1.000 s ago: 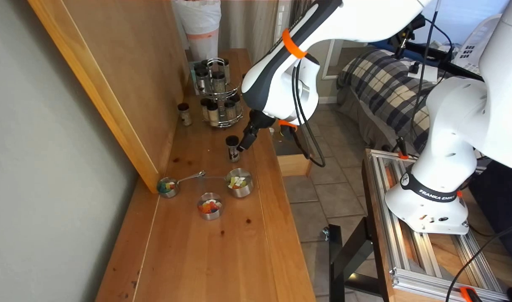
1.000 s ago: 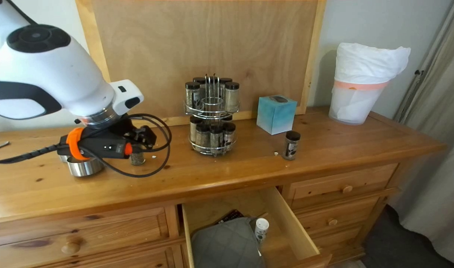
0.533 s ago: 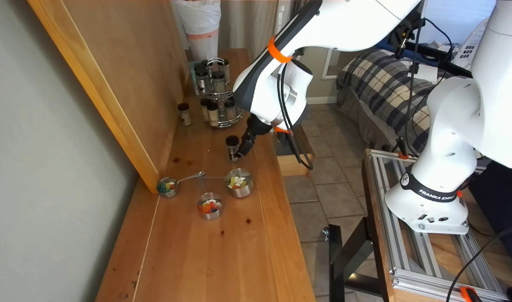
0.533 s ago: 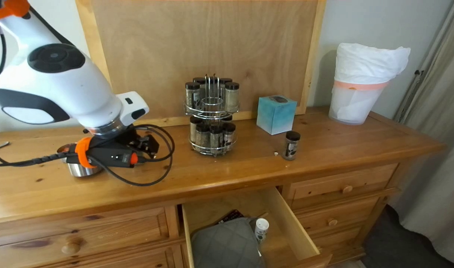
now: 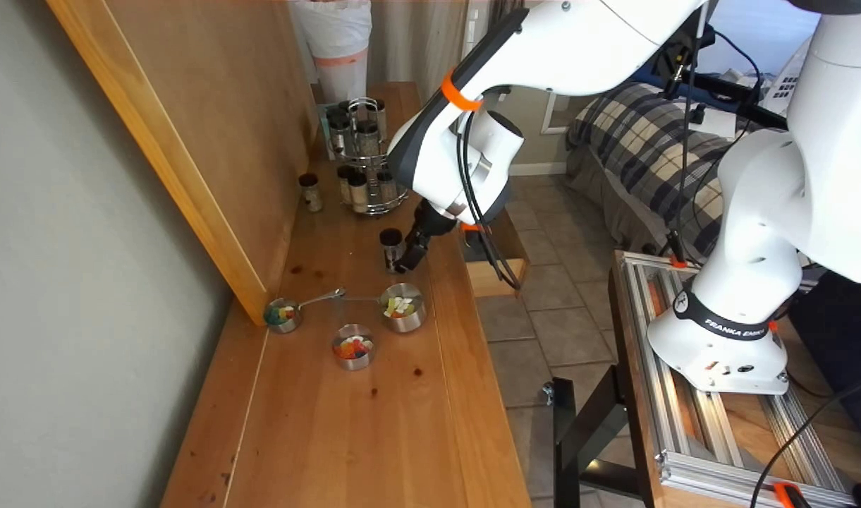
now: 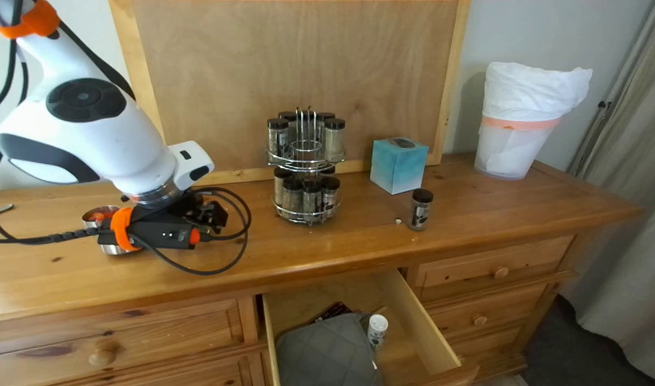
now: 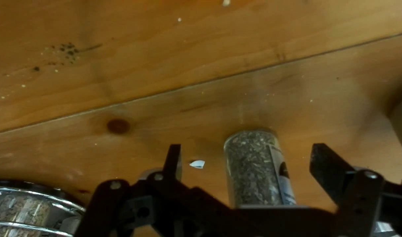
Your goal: Put the left spice bottle on the spice rack
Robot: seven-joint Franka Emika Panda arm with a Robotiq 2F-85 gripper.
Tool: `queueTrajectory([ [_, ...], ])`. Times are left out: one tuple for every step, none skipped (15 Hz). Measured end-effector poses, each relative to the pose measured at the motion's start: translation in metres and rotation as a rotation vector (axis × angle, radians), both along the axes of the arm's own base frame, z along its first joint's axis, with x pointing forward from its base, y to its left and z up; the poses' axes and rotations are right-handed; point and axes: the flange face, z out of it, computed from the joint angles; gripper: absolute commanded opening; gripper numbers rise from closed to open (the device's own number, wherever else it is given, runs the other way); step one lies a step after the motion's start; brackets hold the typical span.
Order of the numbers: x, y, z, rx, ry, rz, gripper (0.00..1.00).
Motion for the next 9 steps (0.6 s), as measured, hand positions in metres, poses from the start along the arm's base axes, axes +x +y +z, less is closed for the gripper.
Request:
queueTrajectory([
  [0.000,0.001,0.000,-0.001,-0.001,0.004,1.00],
  [0.000,0.003,0.000,0.000,-0.004,0.005,1.00],
  [0.000,0.004,0.000,0.001,-0.007,0.008,1.00],
  [0.001,0.006,0.001,0.000,-0.011,0.013,1.00],
  [0.002,0.008,0.002,-0.001,-0.015,0.018,1.00],
  [0.003,0.009,0.003,0.000,-0.021,0.020,1.00],
  [0.004,0.011,0.004,0.000,-0.028,0.024,1.00],
  [0.005,0.012,0.005,-0.001,-0.034,0.028,1.00],
  [0.006,0.012,0.006,0.000,-0.039,0.028,1.00],
])
